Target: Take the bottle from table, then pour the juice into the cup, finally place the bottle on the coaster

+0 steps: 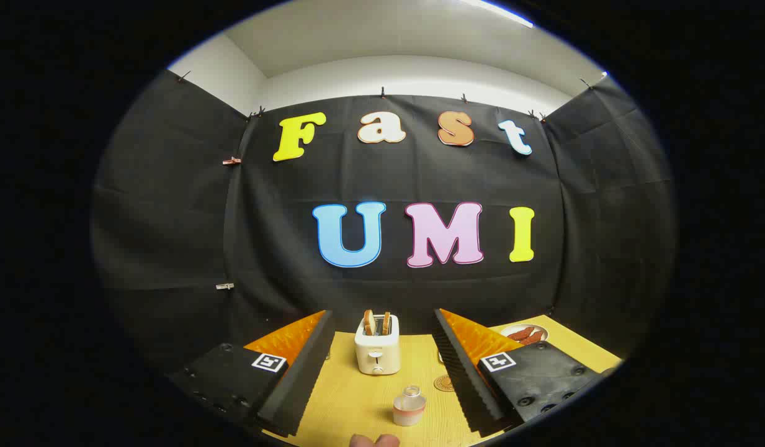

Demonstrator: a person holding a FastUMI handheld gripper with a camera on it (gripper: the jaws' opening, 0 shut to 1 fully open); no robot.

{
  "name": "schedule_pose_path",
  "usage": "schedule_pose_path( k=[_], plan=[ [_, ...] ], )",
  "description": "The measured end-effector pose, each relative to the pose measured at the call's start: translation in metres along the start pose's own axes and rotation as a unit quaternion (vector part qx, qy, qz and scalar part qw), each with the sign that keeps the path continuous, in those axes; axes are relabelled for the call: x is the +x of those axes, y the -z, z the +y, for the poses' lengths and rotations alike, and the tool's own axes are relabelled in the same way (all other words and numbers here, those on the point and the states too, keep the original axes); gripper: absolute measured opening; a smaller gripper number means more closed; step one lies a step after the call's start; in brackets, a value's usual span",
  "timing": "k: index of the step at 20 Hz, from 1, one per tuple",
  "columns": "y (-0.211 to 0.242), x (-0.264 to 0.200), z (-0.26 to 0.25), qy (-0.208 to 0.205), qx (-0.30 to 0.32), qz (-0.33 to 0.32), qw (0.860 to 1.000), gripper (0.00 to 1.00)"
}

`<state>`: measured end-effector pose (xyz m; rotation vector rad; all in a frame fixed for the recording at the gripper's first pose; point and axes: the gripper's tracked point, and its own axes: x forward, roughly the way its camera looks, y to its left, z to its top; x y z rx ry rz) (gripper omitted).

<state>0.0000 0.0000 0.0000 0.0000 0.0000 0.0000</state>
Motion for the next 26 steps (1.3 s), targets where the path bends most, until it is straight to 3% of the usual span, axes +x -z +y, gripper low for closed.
schedule_pose_path(
  k=[19, 26],
  plan=[
    [0.000, -0.012, -0.001, -0.011, -0.001, -0.002, 1.000, 0.98],
    [0.014, -0.020, -0.015, 0.019, -0.030, -0.035, 0.999, 0.98]
  ],
)
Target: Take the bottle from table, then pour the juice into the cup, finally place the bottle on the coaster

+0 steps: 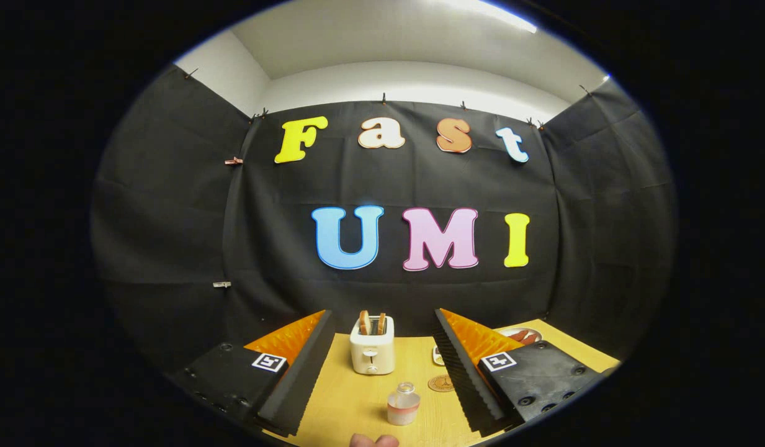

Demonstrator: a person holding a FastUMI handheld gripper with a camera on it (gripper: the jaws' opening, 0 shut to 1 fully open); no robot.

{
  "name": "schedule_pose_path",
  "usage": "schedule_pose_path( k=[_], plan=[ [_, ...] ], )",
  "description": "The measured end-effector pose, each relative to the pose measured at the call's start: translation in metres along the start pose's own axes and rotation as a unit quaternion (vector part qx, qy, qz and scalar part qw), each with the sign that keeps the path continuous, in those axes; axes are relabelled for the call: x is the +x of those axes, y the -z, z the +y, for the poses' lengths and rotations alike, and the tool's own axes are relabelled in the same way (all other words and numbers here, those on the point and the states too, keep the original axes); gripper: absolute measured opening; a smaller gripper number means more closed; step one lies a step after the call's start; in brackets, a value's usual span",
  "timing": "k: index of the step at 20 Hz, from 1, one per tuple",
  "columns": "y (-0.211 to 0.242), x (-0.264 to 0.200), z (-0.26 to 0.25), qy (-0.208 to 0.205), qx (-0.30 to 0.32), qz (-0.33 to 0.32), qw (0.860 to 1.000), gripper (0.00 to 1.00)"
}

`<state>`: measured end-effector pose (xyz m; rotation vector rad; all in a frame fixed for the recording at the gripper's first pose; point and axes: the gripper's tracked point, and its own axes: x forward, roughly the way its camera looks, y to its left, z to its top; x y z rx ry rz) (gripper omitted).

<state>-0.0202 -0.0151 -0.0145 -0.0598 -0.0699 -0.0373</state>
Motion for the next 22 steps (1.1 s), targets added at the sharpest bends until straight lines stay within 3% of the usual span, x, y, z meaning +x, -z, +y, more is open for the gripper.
schedule_pose_path(
  k=[5, 9, 22],
  plan=[
    [0.079, -0.007, 0.004, 0.001, -0.003, 0.024, 1.000, 0.98],
    [0.133, -0.001, -0.010, 0.030, 0.010, 0.039, 0.999, 0.97],
    [0.267, 0.046, -0.030, 0.056, 0.008, 0.086, 0.995, 0.97]
  ],
)
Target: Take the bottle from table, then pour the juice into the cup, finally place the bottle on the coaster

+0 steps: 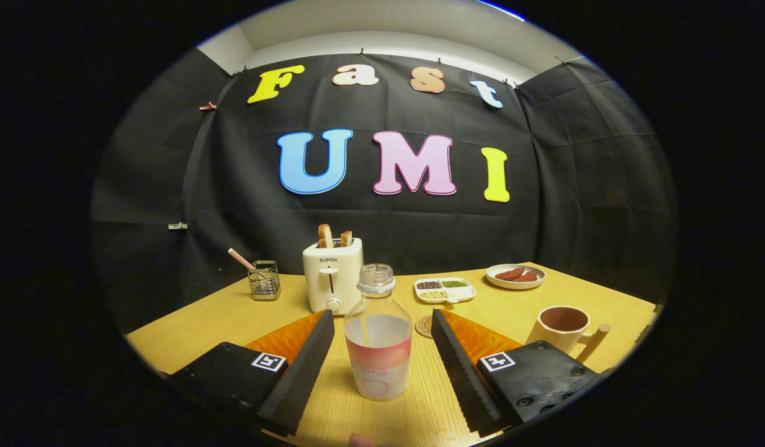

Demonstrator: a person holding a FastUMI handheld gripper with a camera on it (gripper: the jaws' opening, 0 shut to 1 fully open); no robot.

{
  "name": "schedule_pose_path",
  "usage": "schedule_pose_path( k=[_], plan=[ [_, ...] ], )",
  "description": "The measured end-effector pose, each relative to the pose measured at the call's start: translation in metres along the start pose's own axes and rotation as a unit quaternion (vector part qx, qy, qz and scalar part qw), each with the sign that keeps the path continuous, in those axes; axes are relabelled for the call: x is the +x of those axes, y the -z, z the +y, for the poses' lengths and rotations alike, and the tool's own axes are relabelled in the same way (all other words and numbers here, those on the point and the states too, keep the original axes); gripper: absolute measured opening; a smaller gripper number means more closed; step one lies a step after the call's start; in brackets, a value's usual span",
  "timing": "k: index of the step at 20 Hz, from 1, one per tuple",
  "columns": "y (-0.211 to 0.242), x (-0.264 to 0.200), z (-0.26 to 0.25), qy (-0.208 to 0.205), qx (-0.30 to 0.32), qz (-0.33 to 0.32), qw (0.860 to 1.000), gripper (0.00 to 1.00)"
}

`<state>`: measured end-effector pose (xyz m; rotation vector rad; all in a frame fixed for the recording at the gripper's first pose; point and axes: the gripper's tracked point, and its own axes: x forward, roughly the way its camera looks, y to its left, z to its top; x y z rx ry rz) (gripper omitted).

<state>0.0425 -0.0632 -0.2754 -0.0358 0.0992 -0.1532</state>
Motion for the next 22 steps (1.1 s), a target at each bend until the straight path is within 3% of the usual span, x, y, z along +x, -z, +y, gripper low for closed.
schedule_pose_path(
  k=[5, 10, 11, 12, 14, 22],
  plan=[
    [0.036, 0.017, 0.001, -0.005, -0.003, -0.004, 1.000, 0.97],
    [0.038, 0.028, -0.003, 0.003, 0.005, -0.015, 1.000, 0.97],
    [0.040, 0.034, -0.005, 0.010, 0.003, -0.018, 1.000, 0.90],
    [0.036, 0.033, -0.006, 0.013, 0.006, -0.014, 1.000, 0.77],
    [0.033, 0.033, -0.003, 0.009, 0.018, 0.002, 1.000, 0.77],
    [-0.067, 0.003, 0.009, -0.013, -0.011, -0.003, 1.000, 0.77]
  ],
)
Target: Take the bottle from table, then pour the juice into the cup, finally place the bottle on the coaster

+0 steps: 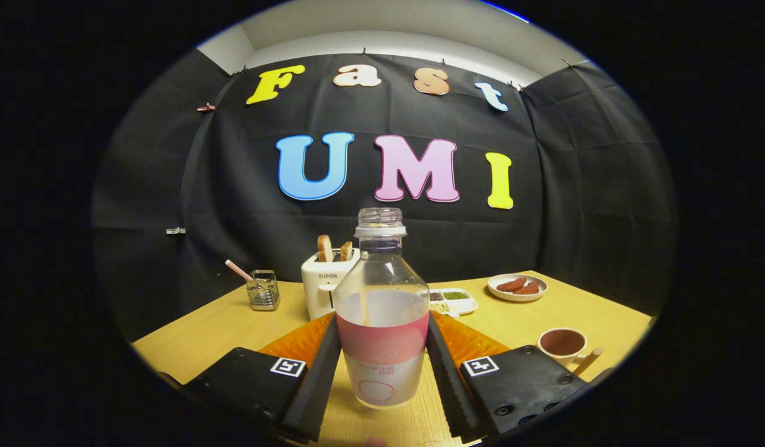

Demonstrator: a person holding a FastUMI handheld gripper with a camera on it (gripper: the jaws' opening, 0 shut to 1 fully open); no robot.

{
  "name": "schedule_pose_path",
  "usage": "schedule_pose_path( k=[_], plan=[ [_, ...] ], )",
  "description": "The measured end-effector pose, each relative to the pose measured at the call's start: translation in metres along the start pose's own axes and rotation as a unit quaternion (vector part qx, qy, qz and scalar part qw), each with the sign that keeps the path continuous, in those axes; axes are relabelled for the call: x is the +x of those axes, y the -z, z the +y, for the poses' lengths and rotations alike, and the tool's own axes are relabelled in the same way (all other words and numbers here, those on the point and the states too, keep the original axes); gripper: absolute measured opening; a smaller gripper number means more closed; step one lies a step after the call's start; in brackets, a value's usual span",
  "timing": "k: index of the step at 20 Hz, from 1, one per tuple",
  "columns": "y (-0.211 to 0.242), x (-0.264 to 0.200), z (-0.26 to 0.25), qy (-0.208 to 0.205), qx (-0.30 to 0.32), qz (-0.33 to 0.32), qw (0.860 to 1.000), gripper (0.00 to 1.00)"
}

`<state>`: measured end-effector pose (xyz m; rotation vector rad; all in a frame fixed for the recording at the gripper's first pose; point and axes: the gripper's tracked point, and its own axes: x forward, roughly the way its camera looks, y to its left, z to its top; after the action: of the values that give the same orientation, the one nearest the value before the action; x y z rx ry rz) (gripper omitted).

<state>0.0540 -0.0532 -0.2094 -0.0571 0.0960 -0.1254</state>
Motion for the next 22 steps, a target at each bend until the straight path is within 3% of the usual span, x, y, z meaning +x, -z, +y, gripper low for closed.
schedule_pose_path(
  k=[5, 9, 22],
  plan=[
    [-0.044, -0.021, 0.018, -0.032, 0.003, -0.013, 0.999, 0.77],
    [-0.052, -0.036, 0.032, -0.048, 0.010, -0.015, 0.999, 0.77],
    [-0.065, -0.046, 0.017, -0.036, 0.027, -0.024, 0.999, 0.76]
  ],
)
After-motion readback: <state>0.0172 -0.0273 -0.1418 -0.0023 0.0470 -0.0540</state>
